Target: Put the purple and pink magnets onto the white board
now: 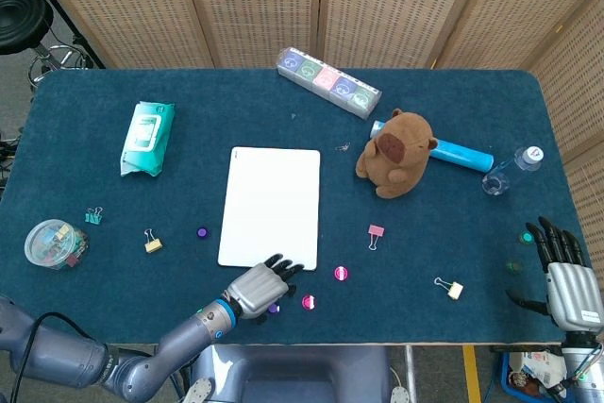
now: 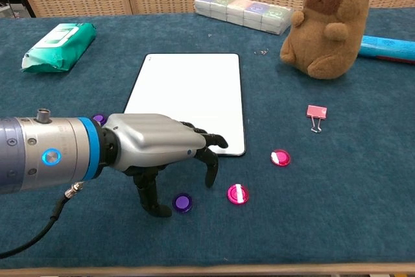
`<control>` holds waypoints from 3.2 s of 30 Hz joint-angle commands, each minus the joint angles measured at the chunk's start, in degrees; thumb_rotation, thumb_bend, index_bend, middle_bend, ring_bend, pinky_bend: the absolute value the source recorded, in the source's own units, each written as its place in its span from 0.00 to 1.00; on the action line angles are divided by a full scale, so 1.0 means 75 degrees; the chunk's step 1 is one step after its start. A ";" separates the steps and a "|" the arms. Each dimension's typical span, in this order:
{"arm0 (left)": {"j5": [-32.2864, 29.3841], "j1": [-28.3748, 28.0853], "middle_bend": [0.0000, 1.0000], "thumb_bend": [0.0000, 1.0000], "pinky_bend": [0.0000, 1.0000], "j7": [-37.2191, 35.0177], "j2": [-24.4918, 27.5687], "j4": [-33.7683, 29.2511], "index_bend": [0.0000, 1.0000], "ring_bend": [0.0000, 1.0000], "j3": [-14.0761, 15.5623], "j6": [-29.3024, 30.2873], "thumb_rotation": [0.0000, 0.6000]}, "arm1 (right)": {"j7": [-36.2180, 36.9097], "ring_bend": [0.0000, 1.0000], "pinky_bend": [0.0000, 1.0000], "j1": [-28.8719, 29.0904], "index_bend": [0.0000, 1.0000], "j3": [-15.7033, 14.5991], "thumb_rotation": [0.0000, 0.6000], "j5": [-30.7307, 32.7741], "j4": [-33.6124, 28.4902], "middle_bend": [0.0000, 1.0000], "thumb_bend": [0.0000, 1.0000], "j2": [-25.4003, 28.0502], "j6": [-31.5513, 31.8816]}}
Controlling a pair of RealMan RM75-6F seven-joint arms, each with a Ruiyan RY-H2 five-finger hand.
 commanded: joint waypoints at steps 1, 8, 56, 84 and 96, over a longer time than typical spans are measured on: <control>-0.0027 -0.0043 0.00 0.24 0.00 -0.0044 -0.0046 0.0040 0.36 0.00 0.0031 0.0041 1.00 | 0.0004 0.00 0.00 -0.0001 0.00 0.0003 1.00 0.0002 -0.0003 0.00 0.00 0.0003 0.0005; -0.0055 -0.0148 0.00 0.24 0.00 -0.0116 -0.0194 0.0155 0.37 0.00 0.0085 0.0165 1.00 | 0.0027 0.00 0.00 0.0000 0.00 -0.0004 1.00 0.0003 -0.0010 0.00 0.00 0.0016 -0.0009; -0.0492 -0.0451 0.00 0.26 0.00 -0.0629 0.0133 0.0721 0.65 0.00 -0.0140 0.0491 1.00 | 0.0110 0.00 0.00 0.0012 0.00 -0.0033 1.00 0.0044 -0.0045 0.00 0.00 0.0072 -0.0107; -0.2207 -0.1095 0.00 0.15 0.00 -0.1193 0.0322 0.2469 0.19 0.00 -0.0524 -0.0414 1.00 | 0.0200 0.00 0.00 0.0038 0.00 0.0009 1.00 0.0178 -0.0001 0.00 0.00 0.0091 -0.0209; -0.1354 -0.0499 0.00 0.16 0.00 -0.1832 0.1212 0.1841 0.23 0.00 -0.0368 0.0103 1.00 | 0.0294 0.00 0.00 0.0013 0.00 0.0023 1.00 0.0186 -0.0040 0.00 0.00 0.0151 -0.0173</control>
